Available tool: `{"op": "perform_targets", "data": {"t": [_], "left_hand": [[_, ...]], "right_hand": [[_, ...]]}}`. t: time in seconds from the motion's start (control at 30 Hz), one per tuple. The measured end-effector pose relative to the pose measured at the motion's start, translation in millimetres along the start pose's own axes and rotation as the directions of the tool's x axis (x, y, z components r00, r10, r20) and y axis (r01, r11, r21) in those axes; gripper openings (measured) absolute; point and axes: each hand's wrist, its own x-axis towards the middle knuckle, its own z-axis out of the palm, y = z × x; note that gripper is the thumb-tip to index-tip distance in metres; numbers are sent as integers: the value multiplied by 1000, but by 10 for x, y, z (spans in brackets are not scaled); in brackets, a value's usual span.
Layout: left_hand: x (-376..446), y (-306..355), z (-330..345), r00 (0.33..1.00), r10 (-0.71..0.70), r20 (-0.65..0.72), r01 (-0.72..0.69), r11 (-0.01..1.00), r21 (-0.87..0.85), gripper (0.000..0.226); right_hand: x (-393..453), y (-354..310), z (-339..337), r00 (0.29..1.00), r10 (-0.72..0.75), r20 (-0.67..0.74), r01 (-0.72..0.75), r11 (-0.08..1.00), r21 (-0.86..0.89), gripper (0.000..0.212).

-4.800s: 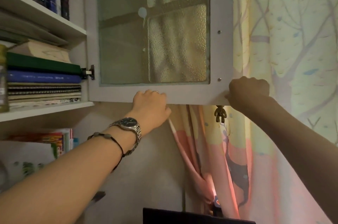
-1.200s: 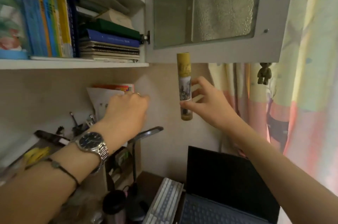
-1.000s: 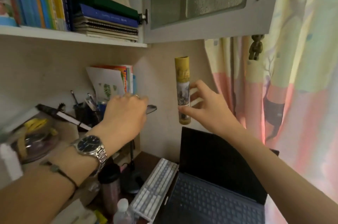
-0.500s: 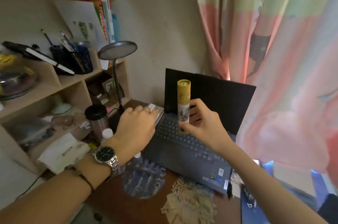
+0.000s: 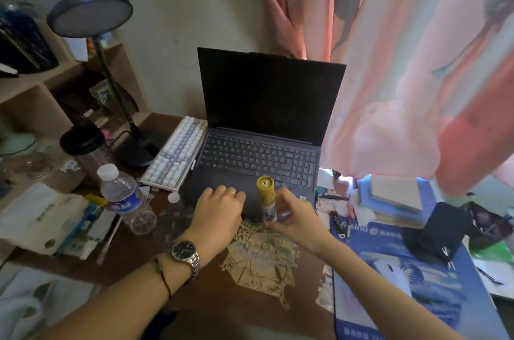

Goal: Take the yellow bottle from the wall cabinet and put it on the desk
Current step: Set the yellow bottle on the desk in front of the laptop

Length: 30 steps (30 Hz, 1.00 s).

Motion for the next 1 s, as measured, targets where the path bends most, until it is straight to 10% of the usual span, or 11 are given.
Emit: {"op": "perform_targets", "data": {"t": [1.0], "left_hand": [[209,603,686,964,66,258,-40,994,-103,28]], "right_hand": [[-292,931,264,962,273,7,-273,960,71,41]]}}
